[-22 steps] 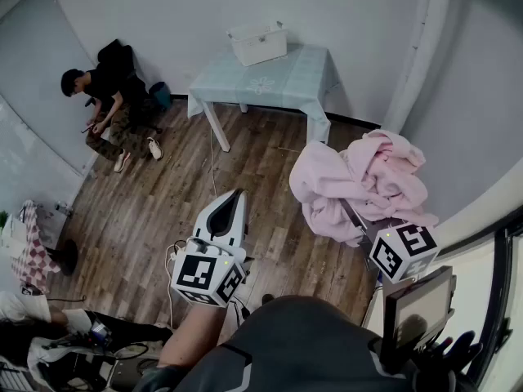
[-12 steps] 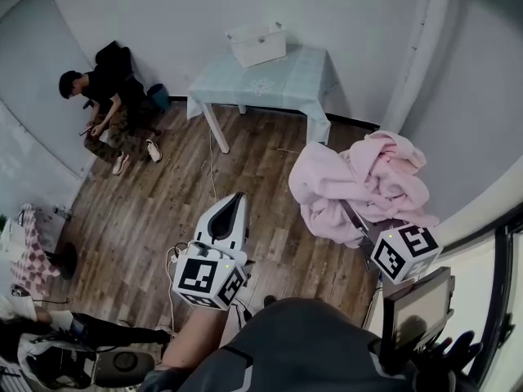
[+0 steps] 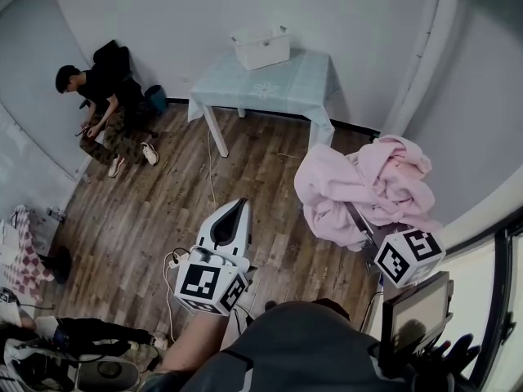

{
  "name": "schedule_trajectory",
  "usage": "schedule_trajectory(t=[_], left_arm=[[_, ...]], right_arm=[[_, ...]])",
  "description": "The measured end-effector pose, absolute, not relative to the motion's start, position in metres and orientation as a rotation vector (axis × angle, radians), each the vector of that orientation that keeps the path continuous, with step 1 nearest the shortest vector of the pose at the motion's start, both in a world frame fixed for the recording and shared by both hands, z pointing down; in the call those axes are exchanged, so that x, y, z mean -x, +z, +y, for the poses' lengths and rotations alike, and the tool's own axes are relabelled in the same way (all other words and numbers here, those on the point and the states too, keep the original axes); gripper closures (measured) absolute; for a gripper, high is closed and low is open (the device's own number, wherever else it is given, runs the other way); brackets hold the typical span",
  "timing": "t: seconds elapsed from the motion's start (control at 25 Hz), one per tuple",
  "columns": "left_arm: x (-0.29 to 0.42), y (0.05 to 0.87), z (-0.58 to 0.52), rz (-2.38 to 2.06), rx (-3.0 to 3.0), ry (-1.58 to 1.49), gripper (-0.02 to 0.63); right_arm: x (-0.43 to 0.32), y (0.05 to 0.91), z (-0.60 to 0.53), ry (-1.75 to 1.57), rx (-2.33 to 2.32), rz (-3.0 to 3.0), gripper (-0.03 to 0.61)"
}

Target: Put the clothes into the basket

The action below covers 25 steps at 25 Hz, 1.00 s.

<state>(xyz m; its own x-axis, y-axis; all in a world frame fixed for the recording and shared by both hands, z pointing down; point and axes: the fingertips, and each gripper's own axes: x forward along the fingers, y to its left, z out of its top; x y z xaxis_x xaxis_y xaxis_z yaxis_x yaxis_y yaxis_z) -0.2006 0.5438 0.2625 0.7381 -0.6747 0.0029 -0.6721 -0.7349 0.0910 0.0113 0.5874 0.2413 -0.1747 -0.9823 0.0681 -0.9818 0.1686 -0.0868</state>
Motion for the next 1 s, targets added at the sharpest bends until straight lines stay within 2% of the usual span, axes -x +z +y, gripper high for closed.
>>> schedule_trajectory(t=[0.24,0.48,0.56,0.72,1.0], left_arm=[[0.22,0.272,0.51,-1.07,-2.831,-0.077,0.604],[0.143,0.289,0.369,-1.11,-2.772,0.036,0.604],[0.14,0.288,0.343,-1.105,-2.759,0.048,0.606],[0.157,0.274,0.345,-1.086,-2.779,0.033,0.604],[0.138,0.271,0.342,-1.157,-2.792,0.033,0.605]], right_arm=[[0.003,0.24,0.559,-0.161,2.072,2.376,0.235],[-0.075,0.253,0.401,-0.308,1.972,2.411,0.235],[-0.078,0.25,0.375,-0.312,1.965,2.415,0.235],[-0.059,0.242,0.374,-0.282,1.965,2.417,0.233],[-0.081,0.236,0.374,-0.186,1.91,2.444,0.235]])
